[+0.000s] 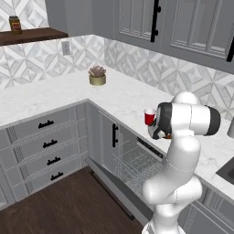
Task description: Pick up the cup and bowl from the counter, place them in the dishwasher, and close the dishwasher door.
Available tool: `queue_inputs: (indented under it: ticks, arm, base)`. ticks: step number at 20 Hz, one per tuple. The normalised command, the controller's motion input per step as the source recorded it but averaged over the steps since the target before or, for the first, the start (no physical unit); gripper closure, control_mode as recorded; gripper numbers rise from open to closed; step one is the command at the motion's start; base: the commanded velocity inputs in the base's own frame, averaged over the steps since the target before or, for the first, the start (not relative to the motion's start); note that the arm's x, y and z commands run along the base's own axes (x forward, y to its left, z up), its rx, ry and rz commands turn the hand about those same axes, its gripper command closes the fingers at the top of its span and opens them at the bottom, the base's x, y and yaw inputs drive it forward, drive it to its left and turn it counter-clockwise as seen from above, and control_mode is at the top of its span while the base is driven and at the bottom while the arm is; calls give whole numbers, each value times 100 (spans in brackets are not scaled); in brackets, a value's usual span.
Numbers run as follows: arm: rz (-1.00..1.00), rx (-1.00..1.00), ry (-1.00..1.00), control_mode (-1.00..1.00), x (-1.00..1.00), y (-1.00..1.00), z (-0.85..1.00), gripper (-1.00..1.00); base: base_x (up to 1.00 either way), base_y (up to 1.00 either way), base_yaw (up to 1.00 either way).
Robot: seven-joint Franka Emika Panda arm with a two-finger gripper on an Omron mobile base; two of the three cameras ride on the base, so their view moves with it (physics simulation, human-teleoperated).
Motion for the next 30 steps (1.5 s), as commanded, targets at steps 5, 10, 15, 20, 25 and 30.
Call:
queue_inputs:
  ticks: [5, 10, 15, 20, 25, 30]
  arm:
    - [2, 0, 0, -100, 9, -1, -33, 100]
    - [2, 0, 0, -100, -1, 0, -23, 100]
    - [0, 0, 0, -100, -34, 25, -2, 100]
    - [0, 0, 0, -100, -60, 58, 0, 100]
    - [0, 0, 2, -100, -47, 92, 6, 100]
    - [0, 0, 8, -100, -8, 100, 1, 100]
  base:
    - [0, 0, 0]
    - [0, 0, 0]
    - [0, 0, 0]
    - [0, 0, 0]
    - [0, 0, 0]
    - [0, 0, 0]
